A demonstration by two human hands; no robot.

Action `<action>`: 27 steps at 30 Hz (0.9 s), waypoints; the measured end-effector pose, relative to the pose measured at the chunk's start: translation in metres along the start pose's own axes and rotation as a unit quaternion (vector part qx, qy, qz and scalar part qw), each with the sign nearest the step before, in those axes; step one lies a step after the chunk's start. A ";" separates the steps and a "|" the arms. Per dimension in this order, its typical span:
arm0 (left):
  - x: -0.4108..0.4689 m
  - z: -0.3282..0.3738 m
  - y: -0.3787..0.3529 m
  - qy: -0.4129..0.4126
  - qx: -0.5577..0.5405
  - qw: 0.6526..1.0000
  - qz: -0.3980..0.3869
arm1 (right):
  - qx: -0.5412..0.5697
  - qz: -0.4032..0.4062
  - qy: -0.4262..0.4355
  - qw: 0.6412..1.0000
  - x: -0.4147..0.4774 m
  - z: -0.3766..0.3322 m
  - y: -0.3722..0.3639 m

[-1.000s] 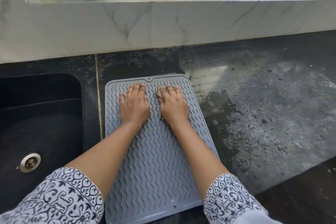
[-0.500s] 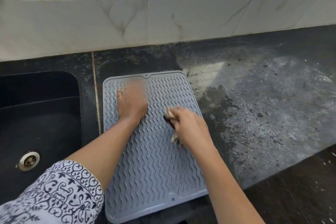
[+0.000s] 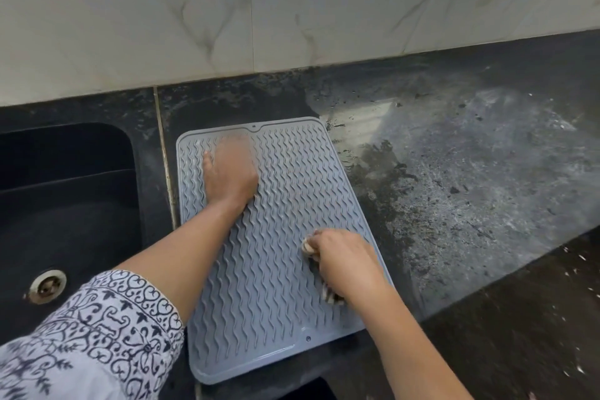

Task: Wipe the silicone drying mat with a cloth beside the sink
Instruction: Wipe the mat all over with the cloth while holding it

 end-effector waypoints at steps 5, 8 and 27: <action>0.001 0.000 -0.001 -0.002 0.003 1.000 -0.004 | 0.148 0.130 -0.049 0.979 0.033 0.006 0.042; 0.001 0.000 -0.001 -0.001 0.008 1.000 -0.001 | 0.112 0.213 -0.033 0.970 0.090 -0.009 0.037; 0.001 0.001 0.000 -0.008 0.004 1.000 0.009 | 0.127 0.143 -0.034 0.981 0.057 -0.004 0.012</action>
Point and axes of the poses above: each hand's wrist, its own x-axis towards the middle knuckle, its own y-axis out of the back of the hand, z = x × y, the point moved 5 cm from there along x, towards the middle knuckle, and after that the axes turned 3 degrees about -z, right-handed, at the moved point
